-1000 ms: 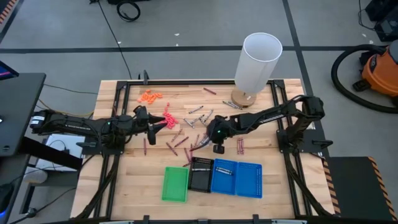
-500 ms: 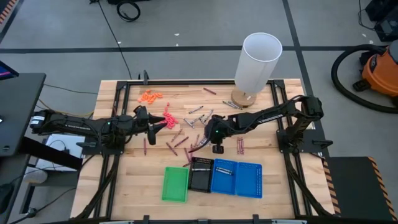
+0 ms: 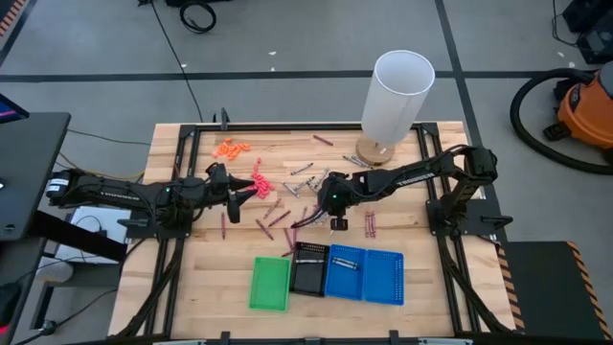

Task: Sort crayons
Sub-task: Put the pink crayon into the right blue bin

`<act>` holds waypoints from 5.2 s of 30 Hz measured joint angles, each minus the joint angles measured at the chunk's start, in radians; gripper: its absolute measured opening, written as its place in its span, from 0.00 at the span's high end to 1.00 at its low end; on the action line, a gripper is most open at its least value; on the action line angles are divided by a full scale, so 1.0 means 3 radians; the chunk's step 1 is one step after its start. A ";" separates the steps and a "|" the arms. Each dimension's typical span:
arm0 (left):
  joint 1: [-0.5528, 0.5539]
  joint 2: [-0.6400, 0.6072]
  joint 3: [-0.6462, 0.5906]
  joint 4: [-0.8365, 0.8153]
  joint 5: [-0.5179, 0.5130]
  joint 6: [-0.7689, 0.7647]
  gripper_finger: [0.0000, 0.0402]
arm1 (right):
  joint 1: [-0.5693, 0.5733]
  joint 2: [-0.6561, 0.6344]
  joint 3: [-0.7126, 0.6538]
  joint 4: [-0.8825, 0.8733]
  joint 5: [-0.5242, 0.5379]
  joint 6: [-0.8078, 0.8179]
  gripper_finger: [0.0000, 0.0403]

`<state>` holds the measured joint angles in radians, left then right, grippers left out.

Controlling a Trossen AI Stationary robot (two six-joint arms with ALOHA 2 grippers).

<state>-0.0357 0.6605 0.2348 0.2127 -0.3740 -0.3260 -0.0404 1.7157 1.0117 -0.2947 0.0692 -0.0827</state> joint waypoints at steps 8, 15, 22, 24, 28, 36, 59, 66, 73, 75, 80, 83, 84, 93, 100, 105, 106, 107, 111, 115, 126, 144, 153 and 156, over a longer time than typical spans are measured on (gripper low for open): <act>0.0000 0.0000 0.0000 0.0000 0.0000 -0.0001 0.61 | -0.0190 0.0001 -0.0260 0.0132 0.0005 -0.0033 0.75; 0.0000 0.0000 0.0000 0.0000 0.0000 -0.0001 0.61 | -0.0311 0.0001 -0.0448 0.0402 0.0038 -0.0161 0.75; 0.0000 0.0000 0.0000 -0.0001 0.0000 -0.0001 0.61 | -0.0433 0.0001 -0.0538 0.0480 -0.0106 -0.0174 0.75; 0.0000 0.0000 0.0000 -0.0001 0.0001 -0.0001 0.61 | -0.0451 0.0001 -0.0563 0.0493 -0.0148 -0.0173 0.75; 0.0000 0.0000 0.0000 -0.0001 0.0000 -0.0001 0.61 | -0.0456 0.0001 -0.0630 0.0531 -0.0201 -0.0155 0.75; -0.0001 0.0000 0.0000 -0.0001 0.0000 0.0010 0.61 | -0.0466 -0.0004 -0.0694 0.0585 -0.0234 -0.0091 0.78; -0.0001 0.0000 0.0001 -0.0001 0.0001 0.0010 0.61 | -0.0432 -0.0152 -0.0712 0.0508 -0.0195 -0.0085 0.92; -0.0001 0.0000 0.0000 -0.0001 0.0000 0.0010 0.61 | -0.0303 -0.0446 -0.0706 0.0558 -0.0182 0.0023 0.92; -0.0001 0.0001 0.0000 -0.0001 0.0000 -0.0001 0.61 | 0.0034 -0.0546 -0.0467 0.0471 -0.0013 0.0125 0.92; -0.0001 0.0001 0.0000 -0.0001 0.0001 -0.0003 0.61 | 0.0153 -0.0543 -0.0363 0.0450 0.0035 0.0116 0.92; -0.0001 0.0001 0.0000 -0.0001 0.0001 -0.0003 0.61 | 0.0382 -0.0542 -0.0119 0.0363 0.0141 0.0098 0.92; -0.0001 0.0001 0.0000 0.0000 0.0000 -0.0003 0.61 | 0.0486 -0.0470 0.0005 0.0311 0.0148 0.0119 0.92; -0.0001 0.0001 0.0001 0.0000 0.0000 -0.0004 0.61 | 0.0522 -0.0422 0.0053 0.0270 0.0147 0.0124 0.92; -0.0001 0.0001 0.0000 0.0001 0.0000 -0.0028 0.61 | 0.0814 0.0089 0.0705 -0.0014 0.0205 0.0027 0.92; -0.0002 0.0001 0.0000 0.0021 0.0001 -0.0103 0.61 | 0.0937 0.0359 0.1043 -0.0113 0.0203 -0.0113 0.92; -0.0010 0.0001 0.0000 -0.0005 0.0001 -0.0238 0.61 | 0.0950 0.0548 0.1234 -0.0049 0.0100 -0.0174 0.92; -0.0010 0.0001 0.0000 -0.0001 0.0001 -0.0250 0.61 | 0.0954 0.0592 0.1280 -0.0067 0.0054 -0.0175 0.92; -0.0010 0.0001 0.0000 0.0001 0.0001 -0.0249 0.61 | 0.0963 0.0634 0.1329 -0.0062 0.0045 -0.0194 0.92; -0.0010 0.0001 0.0000 0.0012 0.0008 -0.0278 0.61 | 0.1005 0.0818 0.1525 -0.0063 0.0045 -0.0363 0.92; -0.0010 0.0001 0.0000 0.0011 0.0209 -0.0284 0.61 | 0.1009 0.1009 0.1764 -0.0153 -0.0018 -0.0618 0.92; -0.0010 0.0001 0.0000 -0.0002 0.0331 -0.0356 0.61 | 0.1178 0.0976 0.1961 -0.0769 0.0336 -0.0964 0.92; -0.0005 0.0001 0.0000 0.0000 0.0331 -0.0346 0.61 | 0.2145 0.0488 0.1964 -0.3002 0.0570 0.1689 0.90; 0.0016 0.0001 0.0000 0.0099 0.0329 -0.0216 0.61 | 0.2629 0.0472 0.1864 -0.3567 0.0548 0.3114 0.90; 0.0052 0.0000 0.0000 0.0182 0.0328 -0.0133 0.61 | 0.2759 0.0464 0.1833 -0.3679 0.0483 0.3539 0.90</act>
<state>-0.0200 0.6605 0.2348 0.2673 -0.2756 -0.3658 0.7872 1.8549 1.5617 -1.3983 0.2143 0.9790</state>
